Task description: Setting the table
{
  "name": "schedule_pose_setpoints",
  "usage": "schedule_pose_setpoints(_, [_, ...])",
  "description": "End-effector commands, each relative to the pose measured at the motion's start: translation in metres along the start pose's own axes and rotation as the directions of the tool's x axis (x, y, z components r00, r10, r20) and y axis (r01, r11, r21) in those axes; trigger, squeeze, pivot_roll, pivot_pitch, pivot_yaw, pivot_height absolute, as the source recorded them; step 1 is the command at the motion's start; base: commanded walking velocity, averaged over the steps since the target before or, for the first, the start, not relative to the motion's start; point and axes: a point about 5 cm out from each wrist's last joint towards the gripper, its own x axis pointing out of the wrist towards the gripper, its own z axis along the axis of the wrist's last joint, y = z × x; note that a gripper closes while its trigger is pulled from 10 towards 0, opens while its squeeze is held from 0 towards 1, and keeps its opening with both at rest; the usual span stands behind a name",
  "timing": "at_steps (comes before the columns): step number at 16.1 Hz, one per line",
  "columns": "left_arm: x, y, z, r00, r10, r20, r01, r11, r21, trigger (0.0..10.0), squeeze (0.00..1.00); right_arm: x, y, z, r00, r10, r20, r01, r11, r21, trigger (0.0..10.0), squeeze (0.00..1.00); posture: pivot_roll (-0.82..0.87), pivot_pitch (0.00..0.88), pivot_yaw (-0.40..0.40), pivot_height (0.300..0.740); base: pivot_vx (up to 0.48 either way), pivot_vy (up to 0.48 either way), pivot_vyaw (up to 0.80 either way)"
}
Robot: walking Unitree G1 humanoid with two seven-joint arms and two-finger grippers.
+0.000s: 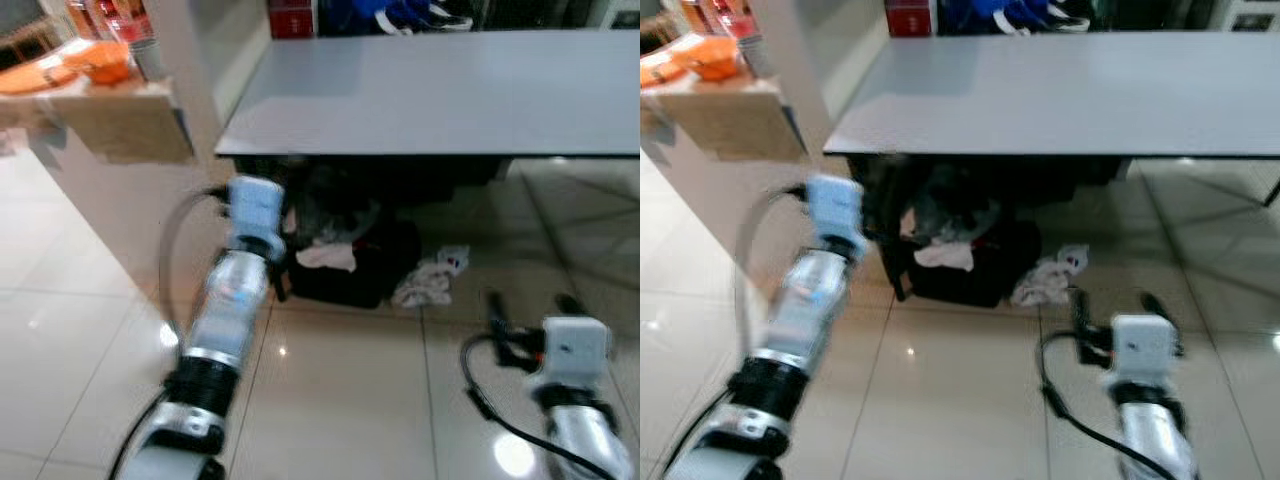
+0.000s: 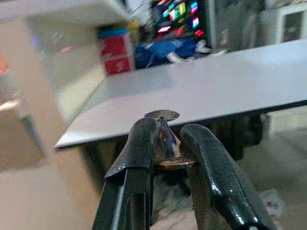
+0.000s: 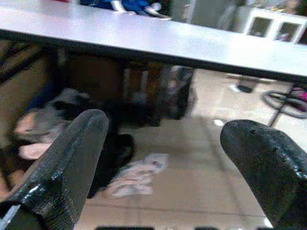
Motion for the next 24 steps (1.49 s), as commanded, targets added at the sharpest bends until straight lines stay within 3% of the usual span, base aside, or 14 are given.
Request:
schedule_pose_setpoints(1, [0.003,0.011,0.007,0.999,0.035,0.031,-0.035,0.999,0.013,0.0,0.0,0.001,0.005,0.007,0.999,0.012,0.036,-0.013,1.0,0.027,10.0,0.0,-0.13,0.0,0.096,0.74,0.0,0.0,0.0])
schedule_pose_setpoints(4, [0.008,0.003,0.012,0.999,0.002,0.045,-0.002,1.0,-0.006,0.0,0.0,0.0,0.002,0.011,0.998,0.024,0.053,-0.025,0.999,0.029,10.0,0.0,-0.14,0.0,0.099,0.74,0.254,0.0,0.0])
schedule_pose_setpoints(7, [0.016,0.004,0.018,0.998,0.009,0.064,-0.009,1.0,-0.003,0.0,0.0,-0.001,0.001,0.01,0.999,0.025,0.048,-0.026,0.999,0.027,10.0,0.0,-0.14,0.0,0.102,0.74,0.48,0.0,0.0])
schedule_pose_setpoints(11, [0.017,-0.001,0.018,0.997,-0.014,0.071,0.014,1.0,-0.003,0.0,0.0,-0.001,0.008,0.007,0.998,0.038,0.04,-0.04,0.999,0.035,10.0,0.0,-0.15,0.0,0.105,0.74,0.48,0.0,0.0])
schedule_pose_setpoints(24, [0.02,-0.007,0.017,0.998,-0.016,0.067,0.017,1.0,-0.015,0.0,0.0,0.001,0.011,0.007,0.998,0.038,0.043,-0.04,0.998,0.042,10.0,0.0,-0.15,0.0,0.114,0.74,0.48,0.0,0.0])
